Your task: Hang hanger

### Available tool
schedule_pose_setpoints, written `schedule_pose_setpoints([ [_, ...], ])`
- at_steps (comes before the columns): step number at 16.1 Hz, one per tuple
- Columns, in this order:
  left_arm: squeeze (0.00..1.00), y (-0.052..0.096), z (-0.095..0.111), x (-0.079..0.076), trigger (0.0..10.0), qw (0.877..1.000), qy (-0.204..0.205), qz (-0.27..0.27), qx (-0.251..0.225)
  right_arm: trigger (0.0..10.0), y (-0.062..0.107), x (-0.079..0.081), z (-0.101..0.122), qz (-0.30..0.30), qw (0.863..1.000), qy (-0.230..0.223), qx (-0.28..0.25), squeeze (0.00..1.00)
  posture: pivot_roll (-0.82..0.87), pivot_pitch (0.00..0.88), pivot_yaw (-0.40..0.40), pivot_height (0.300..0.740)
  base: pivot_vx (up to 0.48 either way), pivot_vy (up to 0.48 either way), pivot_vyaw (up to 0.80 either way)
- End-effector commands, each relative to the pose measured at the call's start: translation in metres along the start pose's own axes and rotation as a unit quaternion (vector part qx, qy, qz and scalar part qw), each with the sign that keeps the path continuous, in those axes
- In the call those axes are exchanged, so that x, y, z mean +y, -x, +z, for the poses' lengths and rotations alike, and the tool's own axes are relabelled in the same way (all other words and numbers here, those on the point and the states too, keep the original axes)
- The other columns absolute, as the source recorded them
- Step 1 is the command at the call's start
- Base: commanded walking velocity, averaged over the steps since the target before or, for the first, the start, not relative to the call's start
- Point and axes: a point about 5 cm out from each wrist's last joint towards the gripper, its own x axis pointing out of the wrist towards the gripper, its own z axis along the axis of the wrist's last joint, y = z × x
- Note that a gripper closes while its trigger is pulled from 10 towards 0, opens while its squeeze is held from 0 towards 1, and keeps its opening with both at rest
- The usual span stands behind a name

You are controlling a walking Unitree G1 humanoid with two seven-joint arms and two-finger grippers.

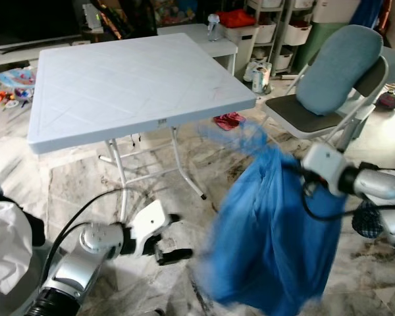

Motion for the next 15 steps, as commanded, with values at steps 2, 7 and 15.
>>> schedule_pose_setpoints([
  [2,0.0,-0.001,-0.006,0.015,10.0,0.995,0.054,0.085,0.026,10.0,0.001,-0.034,0.025,-0.113,0.992,0.008,-0.056,0.0,-0.1,0.0,-0.007,0.74,0.0,0.0,0.0],
  [7,0.0,0.003,0.009,0.05,10.0,0.972,0.057,0.224,-0.038,10.0,-0.006,-0.03,0.03,-0.096,0.992,0.011,-0.077,0.0,-0.1,0.0,-0.006,0.74,0.0,0.0,0.0],
  [15,0.0,-0.001,0.05,0.007,10.0,0.991,-0.04,0.016,-0.123,10.0,0.025,0.013,-0.008,0.204,0.978,0.046,0.015,0.0,-0.11,0.0,0.0,0.74,0.0,0.0,0.0],
])
